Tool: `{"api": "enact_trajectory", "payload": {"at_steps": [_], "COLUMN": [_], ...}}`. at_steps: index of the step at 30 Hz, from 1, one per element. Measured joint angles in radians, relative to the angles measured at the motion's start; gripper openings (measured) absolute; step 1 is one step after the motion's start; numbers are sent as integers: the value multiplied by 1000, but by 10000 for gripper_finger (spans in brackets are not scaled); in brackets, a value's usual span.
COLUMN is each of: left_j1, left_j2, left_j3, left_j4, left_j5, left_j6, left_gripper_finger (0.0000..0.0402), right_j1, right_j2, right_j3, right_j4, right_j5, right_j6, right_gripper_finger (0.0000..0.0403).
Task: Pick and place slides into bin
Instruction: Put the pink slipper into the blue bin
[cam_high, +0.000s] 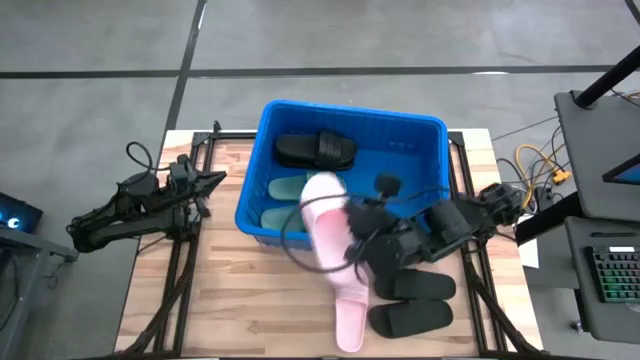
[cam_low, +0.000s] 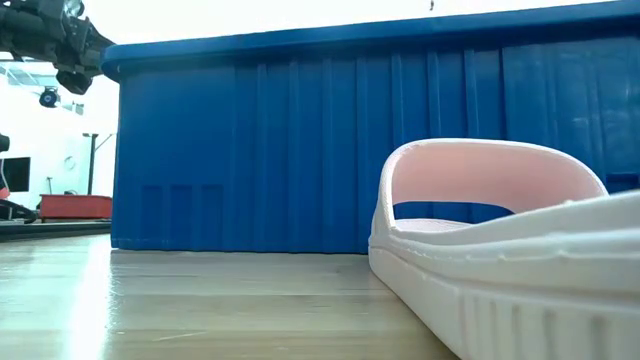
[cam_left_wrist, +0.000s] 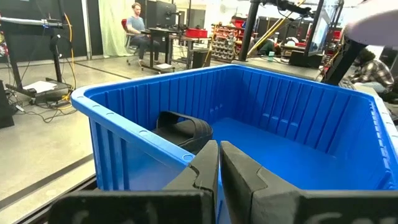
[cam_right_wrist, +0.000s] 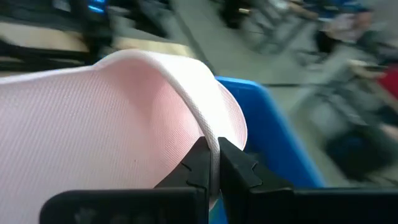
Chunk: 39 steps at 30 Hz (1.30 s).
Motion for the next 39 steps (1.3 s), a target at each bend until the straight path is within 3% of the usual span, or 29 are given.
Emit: {"api": "enact_trajectory", "payload": {"at_steps": [4, 6, 18, 21, 26, 28, 35, 39], "left_j1": [0, 0, 0, 0, 0, 0, 0, 0], "left_j2": [0, 0, 0, 0, 0, 0, 0, 0], "left_j3": [0, 0, 0, 0, 0, 0, 0, 1], "left_j4": [4, 4, 6, 6, 6, 6, 10, 10], "left_j5": [0, 0, 0, 0, 0, -3, -90, -130], "left_j6": [-26, -27, -23, -23, -23, -23, -23, -23], "left_gripper_finger": [2, 2, 2, 2, 2, 2, 2, 2], "right_j1": [-33, -58, -275, -374, -549, -609, -740, -800], "right_j2": [-32, -37, -102, -151, -200, -224, -275, -305], "right_j3": [0, -1, -111, -162, -260, -318, -551, -691], "right_j4": [-198, -279, -273, -275, -240, -190, 58, 181], "right_j5": [130, 135, 104, 53, -128, -203, -282, -369], "right_j6": [71, 100, -20, -40, -115, -197, -508, -567], "right_gripper_finger": [12, 12, 12, 12, 12, 12, 12, 12]}}
